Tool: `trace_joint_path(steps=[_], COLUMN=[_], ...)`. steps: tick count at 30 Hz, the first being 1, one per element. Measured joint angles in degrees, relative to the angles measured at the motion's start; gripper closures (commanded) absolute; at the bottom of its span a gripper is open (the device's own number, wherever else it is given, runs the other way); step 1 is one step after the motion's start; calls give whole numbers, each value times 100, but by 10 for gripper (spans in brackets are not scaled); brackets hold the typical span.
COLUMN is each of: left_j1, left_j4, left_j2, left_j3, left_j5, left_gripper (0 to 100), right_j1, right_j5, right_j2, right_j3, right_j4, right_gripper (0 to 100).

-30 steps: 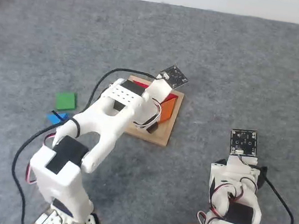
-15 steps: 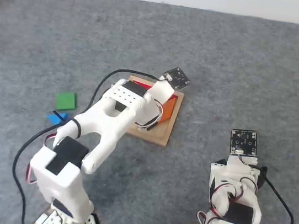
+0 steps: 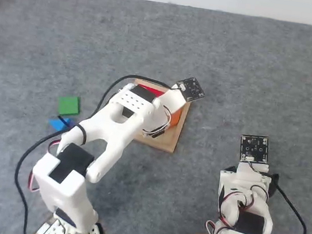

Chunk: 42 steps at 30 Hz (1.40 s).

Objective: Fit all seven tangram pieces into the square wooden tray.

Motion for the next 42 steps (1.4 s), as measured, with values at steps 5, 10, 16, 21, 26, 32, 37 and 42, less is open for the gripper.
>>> trace_joint_path(steps=[5, 10, 16, 21, 26, 32, 37, 42], left_j1=[-9, -158, -176, -114, -114, -123, -246, -527], left_j4=[79, 536, 1591, 1732, 1723, 1653, 976, 141], left_j2=[44, 563, 1556, 1793, 1811, 1785, 1187, 132], left_j3=[-9, -703, -2101, -2523, -2541, -2462, -1697, -686], left_j5=[53, 316, 396, 422, 404, 396, 396, 404], left_gripper=[821, 818, 888, 931, 986, 987, 987, 987], right_j1=[0, 0, 0, 0, 0, 0, 0, 0], right_j5=[0, 0, 0, 0, 0, 0, 0, 0], right_j2=[0, 0, 0, 0, 0, 0, 0, 0], right_j3=[0, 0, 0, 0, 0, 0, 0, 0], right_j4=[0, 0, 0, 0, 0, 0, 0, 0], right_gripper=[597, 597, 597, 597, 597, 597, 597, 597])
